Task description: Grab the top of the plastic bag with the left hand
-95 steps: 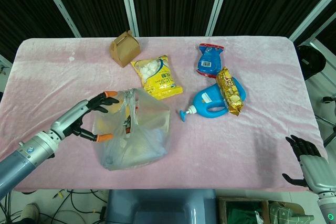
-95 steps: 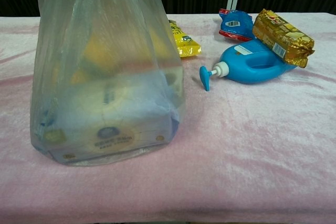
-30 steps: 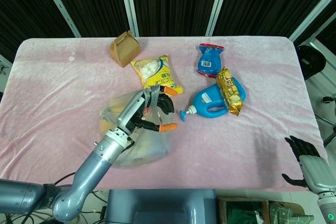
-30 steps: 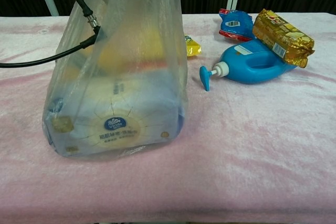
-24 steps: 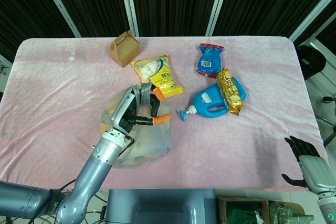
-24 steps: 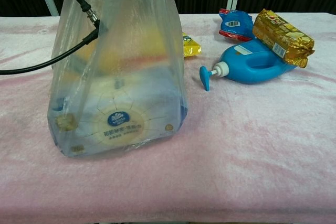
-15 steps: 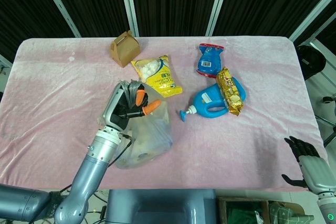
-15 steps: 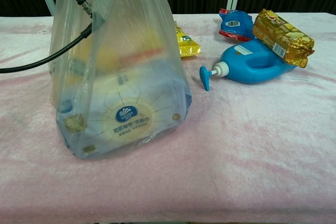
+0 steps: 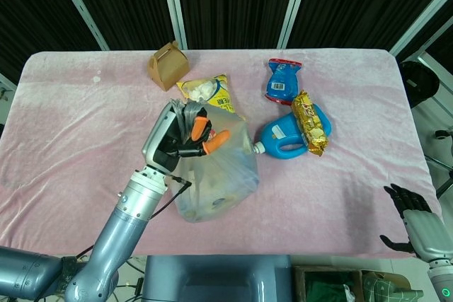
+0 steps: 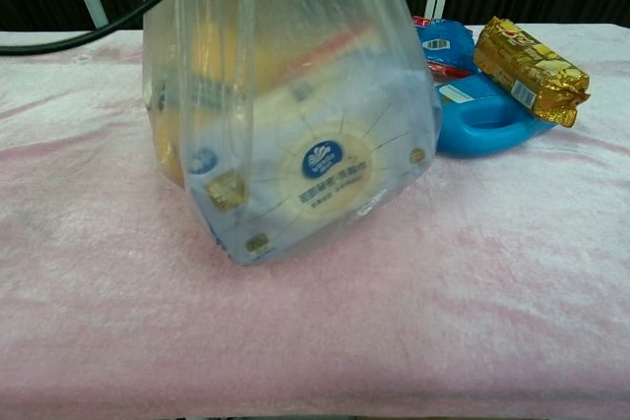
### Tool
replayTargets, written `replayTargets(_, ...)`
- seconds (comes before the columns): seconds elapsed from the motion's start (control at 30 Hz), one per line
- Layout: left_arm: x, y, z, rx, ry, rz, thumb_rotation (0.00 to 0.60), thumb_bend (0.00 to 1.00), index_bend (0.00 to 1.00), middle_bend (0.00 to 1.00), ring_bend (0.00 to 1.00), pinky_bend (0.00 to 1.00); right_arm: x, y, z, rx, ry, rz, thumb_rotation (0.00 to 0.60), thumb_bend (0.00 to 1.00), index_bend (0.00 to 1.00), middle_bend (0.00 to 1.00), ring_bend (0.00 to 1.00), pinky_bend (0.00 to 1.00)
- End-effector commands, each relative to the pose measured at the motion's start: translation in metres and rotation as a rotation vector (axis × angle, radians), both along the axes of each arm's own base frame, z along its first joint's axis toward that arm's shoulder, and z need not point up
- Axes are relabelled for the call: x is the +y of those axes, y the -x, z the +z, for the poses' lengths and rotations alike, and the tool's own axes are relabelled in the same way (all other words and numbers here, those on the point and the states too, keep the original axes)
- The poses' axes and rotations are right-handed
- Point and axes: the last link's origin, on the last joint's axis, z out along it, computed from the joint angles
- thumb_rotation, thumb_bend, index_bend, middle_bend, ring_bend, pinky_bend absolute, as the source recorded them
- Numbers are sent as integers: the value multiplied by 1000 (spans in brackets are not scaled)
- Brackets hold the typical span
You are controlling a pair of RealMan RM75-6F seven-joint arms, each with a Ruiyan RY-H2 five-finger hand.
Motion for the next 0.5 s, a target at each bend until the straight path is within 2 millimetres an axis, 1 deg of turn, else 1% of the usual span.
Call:
replayTargets(0.03,0,-19,11,8,-36,-27,600,248,863,1000,974,909,0,0,0,-1,1,0,600,168,0,0,0,31)
replayTargets(0.3,-4,-47,25,53,-79,-66,600,248,863,1000,974,909,0,0,-1,0,-3,-4,600,168,0,0,0,31)
replayTargets(0.5,-4,-59,27,105,-93,-85,600,248,862,1000,974,909,-1,0,0,-2,-3,-8,600,168,0,0,0,31)
